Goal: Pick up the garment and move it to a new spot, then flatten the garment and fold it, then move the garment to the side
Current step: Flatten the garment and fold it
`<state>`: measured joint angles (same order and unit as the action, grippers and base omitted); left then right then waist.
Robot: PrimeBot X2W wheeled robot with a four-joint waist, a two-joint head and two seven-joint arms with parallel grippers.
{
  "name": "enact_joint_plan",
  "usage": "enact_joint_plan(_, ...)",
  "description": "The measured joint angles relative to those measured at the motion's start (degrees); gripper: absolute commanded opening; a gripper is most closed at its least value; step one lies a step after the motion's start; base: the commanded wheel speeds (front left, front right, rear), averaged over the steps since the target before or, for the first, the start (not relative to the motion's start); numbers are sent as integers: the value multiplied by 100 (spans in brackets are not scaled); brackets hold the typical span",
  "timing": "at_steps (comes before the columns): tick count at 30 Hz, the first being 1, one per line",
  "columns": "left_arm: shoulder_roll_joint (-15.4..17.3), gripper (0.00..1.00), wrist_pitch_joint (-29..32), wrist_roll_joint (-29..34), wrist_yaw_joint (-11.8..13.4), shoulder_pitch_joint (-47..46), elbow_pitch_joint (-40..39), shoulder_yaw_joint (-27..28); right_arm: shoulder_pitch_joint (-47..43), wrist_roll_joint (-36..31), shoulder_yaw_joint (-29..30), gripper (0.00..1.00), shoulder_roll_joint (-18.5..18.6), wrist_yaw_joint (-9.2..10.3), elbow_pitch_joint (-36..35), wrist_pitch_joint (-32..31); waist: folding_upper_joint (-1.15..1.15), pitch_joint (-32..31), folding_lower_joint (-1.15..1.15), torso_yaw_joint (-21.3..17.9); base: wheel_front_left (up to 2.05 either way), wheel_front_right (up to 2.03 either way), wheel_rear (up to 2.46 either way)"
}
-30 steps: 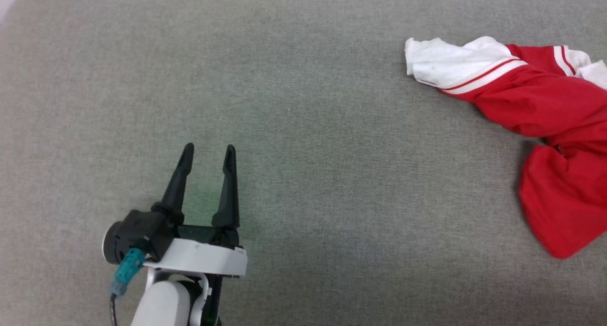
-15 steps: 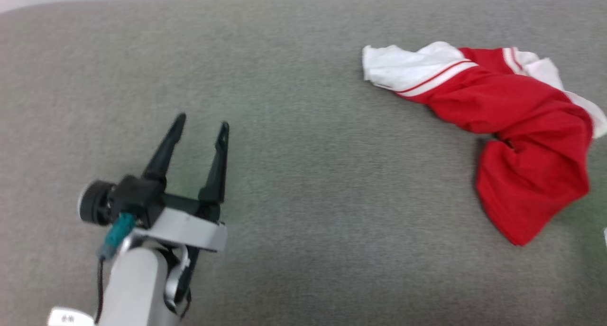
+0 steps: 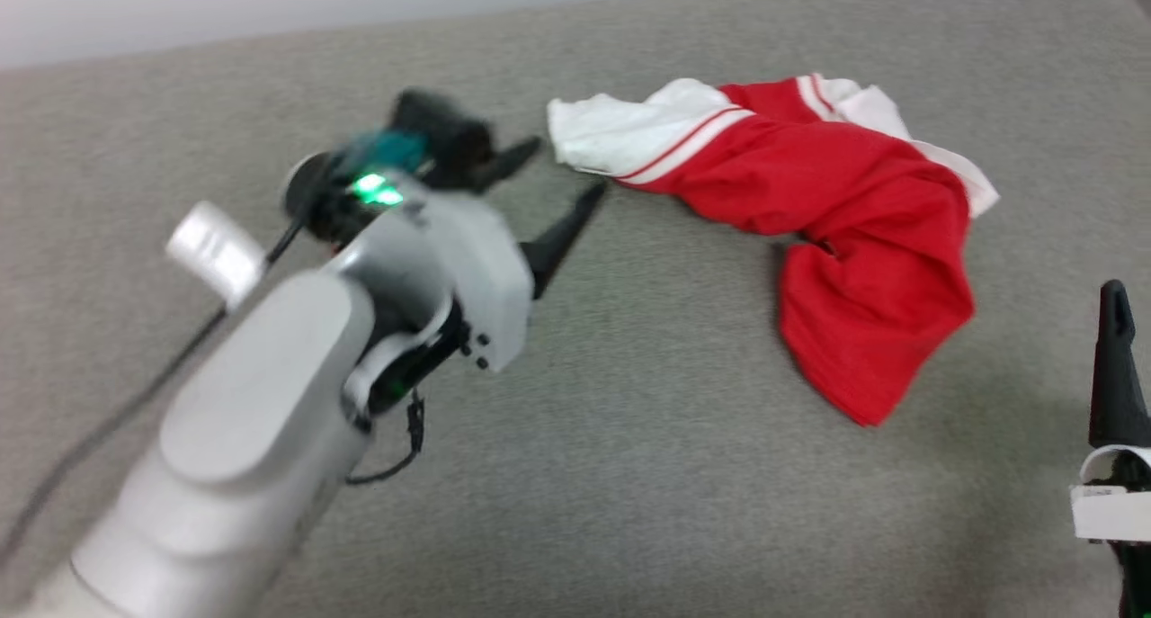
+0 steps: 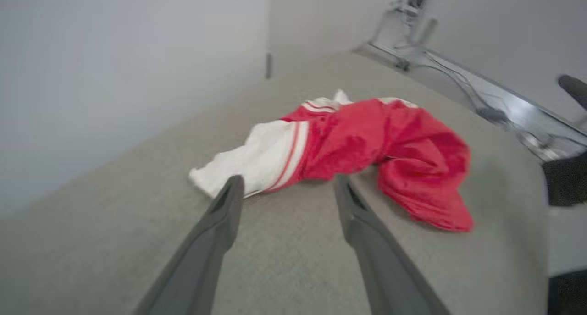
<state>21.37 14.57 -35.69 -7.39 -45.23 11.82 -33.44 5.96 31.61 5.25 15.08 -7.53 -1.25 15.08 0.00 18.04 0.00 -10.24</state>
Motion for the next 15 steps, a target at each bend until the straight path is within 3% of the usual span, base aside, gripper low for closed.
enact_joint_plan(4, 261, 100, 1396, -1255, -8, -1005, 299, -826, 4, -7, -103, 100, -107, 0, -187, 3, 0, 63, 0, -260, 0, 0, 0)
enact_joint_plan(8, 292, 100, 2317, -1917, -9, -1896, 823, -1436, 103, -3, -241, 100, -197, 0, -320, 3, 0, 191, 0, -499, 0, 0, 0)
enact_joint_plan(15, 214, 100, 3065, -2421, -9, -3021, 1685, -2275, 369, 12, -588, 100, -353, 0, -448, 3, 0, 511, 0, -918, 0, 0, 0)
